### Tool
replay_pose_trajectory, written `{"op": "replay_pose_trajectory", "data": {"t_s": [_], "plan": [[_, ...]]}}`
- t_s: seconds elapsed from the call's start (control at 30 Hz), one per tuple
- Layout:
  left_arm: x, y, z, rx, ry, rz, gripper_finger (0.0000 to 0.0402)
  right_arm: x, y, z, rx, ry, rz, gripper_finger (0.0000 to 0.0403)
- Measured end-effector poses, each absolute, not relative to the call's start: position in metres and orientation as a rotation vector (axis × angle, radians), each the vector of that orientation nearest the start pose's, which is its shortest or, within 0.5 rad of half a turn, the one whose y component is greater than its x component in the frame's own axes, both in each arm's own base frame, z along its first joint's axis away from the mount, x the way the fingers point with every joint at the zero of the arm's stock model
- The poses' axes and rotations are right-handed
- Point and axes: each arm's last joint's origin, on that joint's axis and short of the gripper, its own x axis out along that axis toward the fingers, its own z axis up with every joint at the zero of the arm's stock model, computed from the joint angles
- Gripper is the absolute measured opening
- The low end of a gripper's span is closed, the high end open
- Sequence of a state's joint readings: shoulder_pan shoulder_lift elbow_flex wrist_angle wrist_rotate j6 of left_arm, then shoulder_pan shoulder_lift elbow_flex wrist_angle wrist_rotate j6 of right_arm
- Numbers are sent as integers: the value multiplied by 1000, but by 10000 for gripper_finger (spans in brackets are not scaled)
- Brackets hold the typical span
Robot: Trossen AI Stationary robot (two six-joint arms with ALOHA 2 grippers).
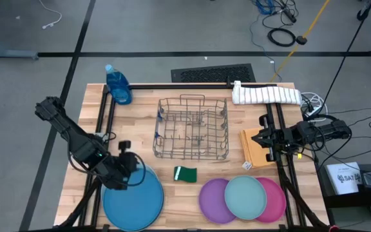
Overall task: Sort dishes
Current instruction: Put the blue plate in the dish rack
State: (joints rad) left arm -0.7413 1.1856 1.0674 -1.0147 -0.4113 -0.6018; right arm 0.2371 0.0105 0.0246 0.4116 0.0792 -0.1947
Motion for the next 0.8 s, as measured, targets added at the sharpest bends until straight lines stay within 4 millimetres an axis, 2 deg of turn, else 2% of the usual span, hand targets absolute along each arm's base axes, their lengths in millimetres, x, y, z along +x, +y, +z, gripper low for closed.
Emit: {"op": "replay_pose_trajectory", "data": {"t_s": [0.1, 0.17, 0.4, 0.53, 0.63, 0.8], "plan": [[172, -149, 284, -15, 998, -73, 171, 86, 18, 210, -124, -434, 114, 6], [178, -161, 276, -81, 1035, -122, 190, 86, 18, 210, -124, -434, 114, 6], [197, -211, 238, -271, 1183, -271, 195, 86, 18, 210, -124, -433, 114, 6], [199, -229, 222, -298, 1224, -273, 194, 86, 18, 210, -105, -432, 118, 6], [200, -237, 221, -297, 1234, -273, 194, 86, 18, 210, -49, -433, 130, 6], [204, -247, 230, -316, 1199, -288, 194, 84, 18, 215, 11, -483, 139, 6]]}}
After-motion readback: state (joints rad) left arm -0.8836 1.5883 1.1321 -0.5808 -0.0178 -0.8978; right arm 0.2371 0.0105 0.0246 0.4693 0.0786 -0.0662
